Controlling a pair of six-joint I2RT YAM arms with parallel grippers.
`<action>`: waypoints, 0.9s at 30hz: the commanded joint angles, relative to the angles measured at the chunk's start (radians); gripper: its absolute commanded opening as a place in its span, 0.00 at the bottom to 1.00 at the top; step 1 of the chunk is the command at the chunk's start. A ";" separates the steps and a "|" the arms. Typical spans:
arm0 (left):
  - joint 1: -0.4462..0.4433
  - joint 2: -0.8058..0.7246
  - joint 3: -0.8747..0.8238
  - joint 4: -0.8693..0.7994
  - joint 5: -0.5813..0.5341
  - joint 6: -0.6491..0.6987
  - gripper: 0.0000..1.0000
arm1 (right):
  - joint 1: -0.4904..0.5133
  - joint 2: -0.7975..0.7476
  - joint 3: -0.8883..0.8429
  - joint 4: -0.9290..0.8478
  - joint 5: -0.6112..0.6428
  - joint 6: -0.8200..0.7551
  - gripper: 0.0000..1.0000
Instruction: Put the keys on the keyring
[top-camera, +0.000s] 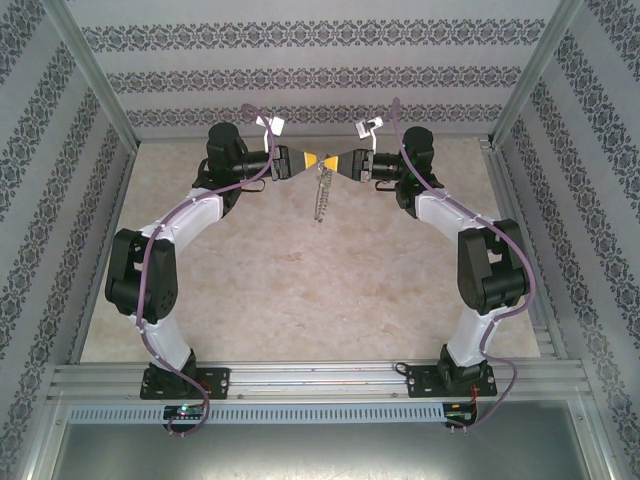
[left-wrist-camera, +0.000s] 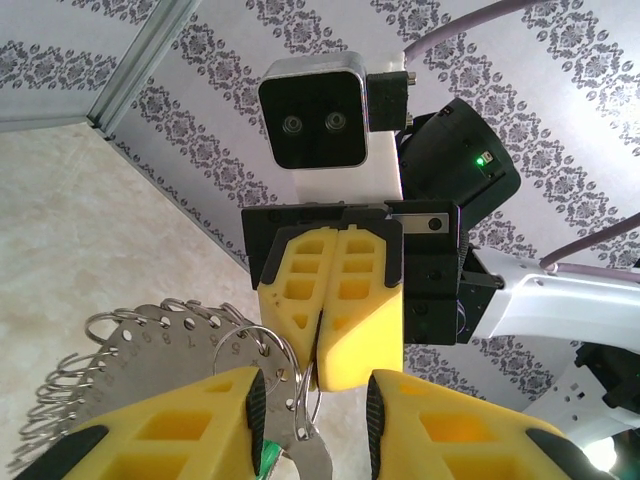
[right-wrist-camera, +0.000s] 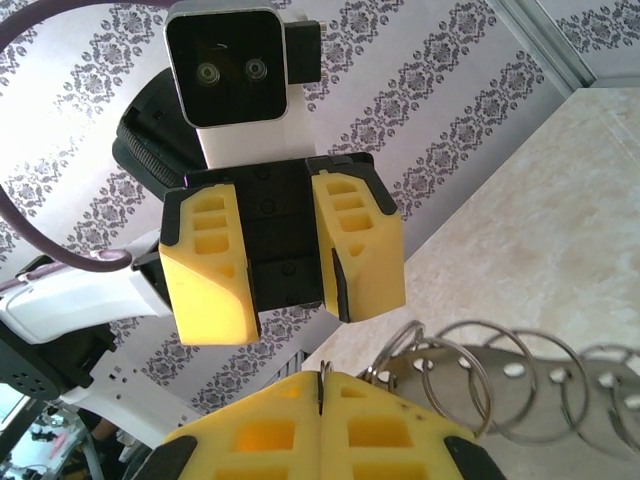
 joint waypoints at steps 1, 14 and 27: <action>0.001 0.020 -0.001 0.098 0.010 -0.038 0.34 | -0.004 -0.047 -0.003 0.042 -0.008 -0.018 0.00; -0.032 0.028 -0.016 0.104 0.024 -0.038 0.33 | 0.004 -0.038 0.005 0.044 0.003 -0.017 0.00; -0.051 0.030 -0.015 0.113 0.038 -0.039 0.30 | 0.001 -0.028 0.008 0.044 0.012 -0.013 0.00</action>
